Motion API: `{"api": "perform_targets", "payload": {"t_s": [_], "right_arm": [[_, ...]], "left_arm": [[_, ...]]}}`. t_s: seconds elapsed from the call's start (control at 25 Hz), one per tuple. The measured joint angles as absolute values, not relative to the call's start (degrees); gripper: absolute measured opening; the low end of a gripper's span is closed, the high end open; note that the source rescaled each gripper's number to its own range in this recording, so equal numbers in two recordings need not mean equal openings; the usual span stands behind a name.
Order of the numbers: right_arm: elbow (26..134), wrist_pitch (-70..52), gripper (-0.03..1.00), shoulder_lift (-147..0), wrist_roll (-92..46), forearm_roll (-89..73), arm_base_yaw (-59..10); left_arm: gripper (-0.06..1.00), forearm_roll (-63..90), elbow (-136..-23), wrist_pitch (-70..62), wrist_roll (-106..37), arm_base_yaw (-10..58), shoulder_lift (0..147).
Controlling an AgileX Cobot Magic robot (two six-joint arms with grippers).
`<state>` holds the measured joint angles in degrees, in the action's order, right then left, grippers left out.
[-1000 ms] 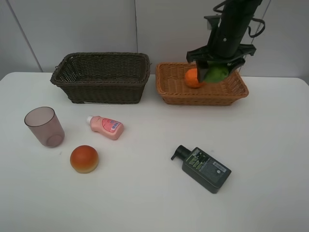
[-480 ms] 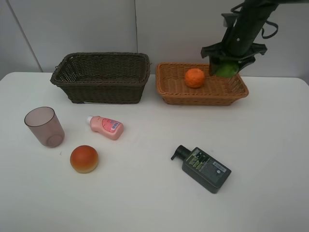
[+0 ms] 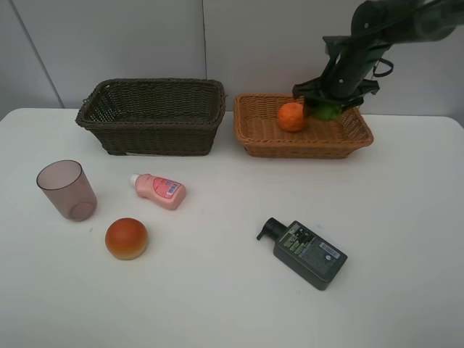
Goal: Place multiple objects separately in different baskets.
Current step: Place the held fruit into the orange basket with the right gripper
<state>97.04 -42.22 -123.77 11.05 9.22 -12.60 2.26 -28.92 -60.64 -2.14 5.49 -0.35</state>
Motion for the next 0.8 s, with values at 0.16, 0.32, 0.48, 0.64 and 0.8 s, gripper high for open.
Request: {"api": "perform_targets", "payload": {"t_s": [0.16,0.32,0.48,0.64,0.8], "right_arm": [[97.04,-41.42,0.03,-125.55,11.04,9.36,-12.6],[97.04,-41.42,0.03,-125.89,11.04,9.36,-12.6],[97.04,-41.07,0.03,-125.89,10.99,10.24,-12.6],[97.04,-40.95,0.52,-125.89,10.99,10.91,-12.6],[97.04,-40.9,0.89,-125.83,10.99,10.91,-12.6]], "left_arm": [[1.0,2.26,-28.92,-60.64,-2.14,5.49,-0.35],[1.0,2.26,-28.92,-60.64,-2.14,5.49,-0.35],[1.0,2.26,-28.92,-60.64,-2.14,5.49,-0.35],[1.0,2.26,-28.92,-60.64,-2.14,5.49,-0.35],[1.0,2.26,-28.92,-60.64,-2.14,5.49,-0.35]]}}
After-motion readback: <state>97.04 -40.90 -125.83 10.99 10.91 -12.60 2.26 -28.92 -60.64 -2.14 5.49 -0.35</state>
